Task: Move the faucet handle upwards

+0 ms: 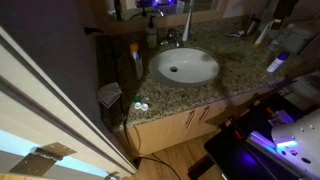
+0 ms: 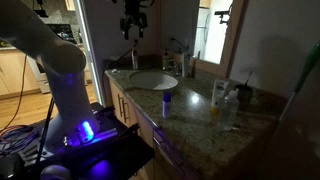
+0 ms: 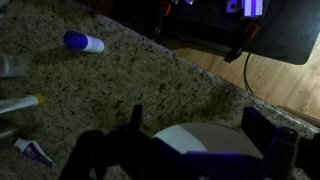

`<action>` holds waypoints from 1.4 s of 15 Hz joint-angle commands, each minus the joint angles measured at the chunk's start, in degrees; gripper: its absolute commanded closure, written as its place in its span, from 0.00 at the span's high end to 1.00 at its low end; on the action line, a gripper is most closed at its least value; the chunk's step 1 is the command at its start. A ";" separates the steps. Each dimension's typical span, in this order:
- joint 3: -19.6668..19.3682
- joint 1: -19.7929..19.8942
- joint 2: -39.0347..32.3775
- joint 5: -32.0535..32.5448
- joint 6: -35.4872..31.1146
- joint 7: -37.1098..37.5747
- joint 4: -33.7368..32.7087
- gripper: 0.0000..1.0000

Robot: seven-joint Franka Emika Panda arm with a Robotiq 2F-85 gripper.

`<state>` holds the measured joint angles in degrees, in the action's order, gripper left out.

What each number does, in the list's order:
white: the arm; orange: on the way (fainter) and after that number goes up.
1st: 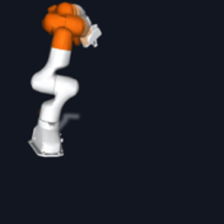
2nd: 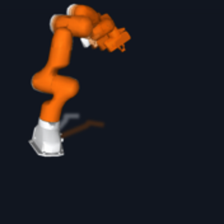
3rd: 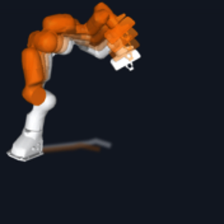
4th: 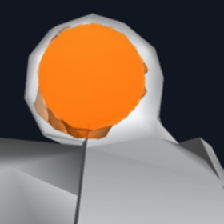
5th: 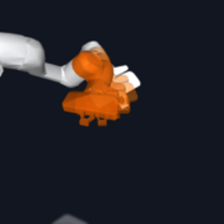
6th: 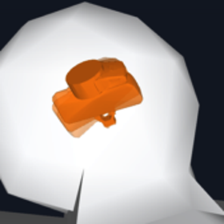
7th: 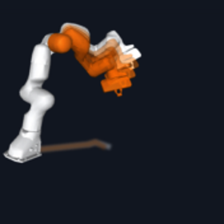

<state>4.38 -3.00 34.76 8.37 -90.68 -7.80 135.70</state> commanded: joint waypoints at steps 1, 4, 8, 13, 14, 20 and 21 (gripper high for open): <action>-0.73 -0.97 -0.09 0.35 0.19 0.43 -0.14 1.00; -0.73 -0.97 -0.09 0.35 0.19 0.43 -0.14 1.00; 0.73 -1.74 -8.46 1.14 -2.24 1.39 -1.81 1.00; 1.06 -4.88 -23.69 -8.78 -9.47 1.46 -10.30 1.00; 1.45 -5.18 -24.65 -10.33 -9.41 2.20 -11.71 1.00; 2.47 -5.16 -27.00 -8.68 -9.25 4.34 -12.10 1.00; 3.07 -5.15 -29.34 -8.00 -11.15 7.74 -12.85 1.00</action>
<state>5.90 -8.33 9.98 -0.92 -100.59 -5.23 124.50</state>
